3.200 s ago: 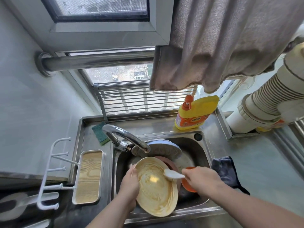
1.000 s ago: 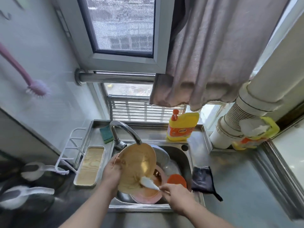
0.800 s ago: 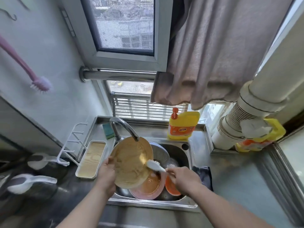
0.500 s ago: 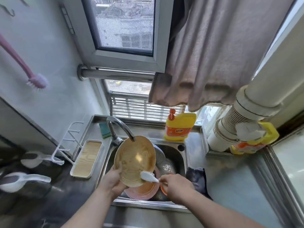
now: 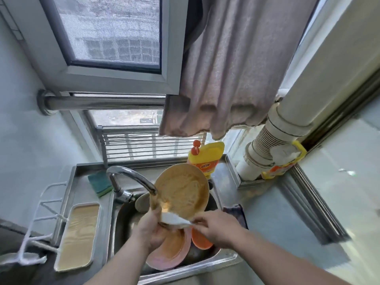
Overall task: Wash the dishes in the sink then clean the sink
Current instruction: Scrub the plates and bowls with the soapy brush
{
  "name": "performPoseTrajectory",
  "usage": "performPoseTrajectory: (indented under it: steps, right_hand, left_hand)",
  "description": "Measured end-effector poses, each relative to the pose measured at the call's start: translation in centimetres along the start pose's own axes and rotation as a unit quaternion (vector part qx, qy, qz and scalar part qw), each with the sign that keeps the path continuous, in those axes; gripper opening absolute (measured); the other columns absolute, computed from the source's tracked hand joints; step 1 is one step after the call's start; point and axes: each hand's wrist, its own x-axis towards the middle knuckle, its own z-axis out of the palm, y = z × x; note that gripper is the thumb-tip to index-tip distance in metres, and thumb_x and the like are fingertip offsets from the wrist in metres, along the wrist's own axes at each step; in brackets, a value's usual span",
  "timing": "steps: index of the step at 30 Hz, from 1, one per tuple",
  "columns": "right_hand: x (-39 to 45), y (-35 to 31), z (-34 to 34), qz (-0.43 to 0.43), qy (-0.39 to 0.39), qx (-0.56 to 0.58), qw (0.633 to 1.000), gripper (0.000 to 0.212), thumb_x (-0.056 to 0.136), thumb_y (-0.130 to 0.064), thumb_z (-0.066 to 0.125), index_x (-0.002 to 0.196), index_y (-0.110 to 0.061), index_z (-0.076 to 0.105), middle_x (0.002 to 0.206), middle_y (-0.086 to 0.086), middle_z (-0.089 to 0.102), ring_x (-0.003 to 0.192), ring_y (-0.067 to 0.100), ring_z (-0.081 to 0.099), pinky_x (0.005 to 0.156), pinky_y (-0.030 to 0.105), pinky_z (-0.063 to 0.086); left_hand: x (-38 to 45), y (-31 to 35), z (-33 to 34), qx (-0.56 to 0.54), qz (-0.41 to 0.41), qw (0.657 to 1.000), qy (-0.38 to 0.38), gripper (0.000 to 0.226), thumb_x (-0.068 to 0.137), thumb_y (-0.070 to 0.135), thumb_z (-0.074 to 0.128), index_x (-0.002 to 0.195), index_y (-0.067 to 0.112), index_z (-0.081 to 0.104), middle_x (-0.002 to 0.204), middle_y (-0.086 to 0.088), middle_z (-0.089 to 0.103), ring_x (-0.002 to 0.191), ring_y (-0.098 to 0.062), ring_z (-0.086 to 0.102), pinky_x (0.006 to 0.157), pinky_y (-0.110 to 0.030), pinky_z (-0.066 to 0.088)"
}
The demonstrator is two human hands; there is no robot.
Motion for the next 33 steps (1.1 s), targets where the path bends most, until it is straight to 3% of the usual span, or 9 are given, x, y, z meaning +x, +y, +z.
performPoseTrajectory:
  steps: [7,11,13,18,23,27,29,30,33]
  right_hand:
    - [-0.5,0.0,4.0,0.058,-0.012,0.197,0.979,0.026,0.096,-0.051,0.060,0.117,-0.040,0.071,0.110,-0.017,0.074,0.098,-0.001,0.067,0.094,0.033,0.055]
    - [0.9,-2.4,6.6,0.093,0.025,0.423,0.901,0.016,0.100,-0.028,0.064,0.111,-0.023,0.074,0.071,-0.010,0.064,0.058,0.003,0.053,0.056,0.020,0.044]
    - [2.2,-3.8,6.3,0.120,0.051,0.502,0.855,0.016,0.103,-0.023,0.061,0.114,-0.019,0.072,0.064,-0.006,0.055,0.051,0.004,0.044,0.049,0.019,0.036]
    - [2.3,-5.2,6.9,0.168,0.005,0.548,0.819,0.014,0.105,-0.025,0.057,0.112,-0.022,0.069,0.053,-0.007,0.046,0.047,0.012,0.032,0.044,0.028,0.021]
    - [3.0,-5.8,6.5,0.206,0.030,0.565,0.798,0.014,0.106,-0.029,0.055,0.112,-0.023,0.066,0.055,-0.005,0.046,0.042,0.010,0.027,0.039,0.020,0.020]
    - [4.2,-3.9,6.7,0.261,0.138,0.496,0.816,0.015,0.101,-0.030,0.058,0.097,-0.024,0.071,0.069,0.001,0.063,0.052,0.016,0.050,0.047,0.030,0.041]
    - [3.7,-2.4,8.1,0.279,0.138,0.439,0.843,0.015,0.094,-0.033,0.061,0.087,-0.027,0.073,0.075,-0.002,0.072,0.071,0.022,0.067,0.065,0.041,0.060]
    - [3.3,-2.0,8.9,0.282,0.128,0.416,0.855,0.015,0.093,-0.033,0.061,0.086,-0.027,0.073,0.075,-0.003,0.073,0.075,0.022,0.068,0.071,0.041,0.061]
    - [0.7,-3.7,10.3,0.247,0.068,0.360,0.897,0.016,0.098,-0.026,0.056,0.090,-0.024,0.069,0.069,-0.005,0.062,0.057,0.009,0.053,0.053,0.026,0.043]
  left_hand:
    - [0.3,0.8,-1.8,0.020,-0.011,0.999,0.026,0.084,0.085,0.070,0.061,0.152,0.022,0.048,0.141,-0.021,0.064,0.124,-0.049,0.064,0.099,-0.069,0.052]
    - [-0.1,-0.1,-1.2,0.073,-0.054,0.996,0.022,0.090,0.082,0.078,0.066,0.141,0.010,0.054,0.131,-0.028,0.068,0.117,-0.051,0.067,0.102,-0.071,0.049]
    - [-0.5,-1.3,-1.1,0.140,-0.030,0.989,0.021,0.074,0.089,0.072,0.064,0.136,0.016,0.052,0.123,-0.028,0.072,0.109,-0.050,0.071,0.097,-0.069,0.054]
    - [-0.9,-1.1,-2.5,0.168,0.076,0.981,0.060,0.050,0.102,0.040,0.059,0.146,0.036,0.035,0.133,-0.023,0.063,0.110,-0.049,0.071,0.089,-0.068,0.058]
    - [-2.4,-2.2,-3.4,0.258,0.084,0.961,0.058,0.047,0.108,0.038,0.051,0.149,0.049,0.029,0.136,-0.010,0.062,0.111,-0.039,0.072,0.082,-0.060,0.063]
    - [-4.0,-2.3,-3.7,0.264,0.080,0.958,0.073,0.045,0.109,0.033,0.052,0.144,0.054,0.033,0.137,-0.007,0.059,0.114,-0.039,0.069,0.072,-0.056,0.064]
    - [-4.2,-0.8,-4.4,0.264,0.086,0.956,0.092,0.042,0.111,0.032,0.048,0.146,0.051,0.034,0.139,-0.005,0.057,0.114,-0.038,0.067,0.067,-0.057,0.063]
    - [-4.4,0.1,-4.7,0.273,0.093,0.952,0.103,0.040,0.112,0.032,0.046,0.146,0.048,0.034,0.138,-0.003,0.056,0.114,-0.037,0.066,0.066,-0.057,0.063]
    - [-4.5,1.5,-6.0,0.327,0.118,0.930,0.123,0.040,0.112,0.036,0.042,0.149,0.049,0.033,0.134,0.002,0.057,0.109,-0.033,0.067,0.063,-0.057,0.064]
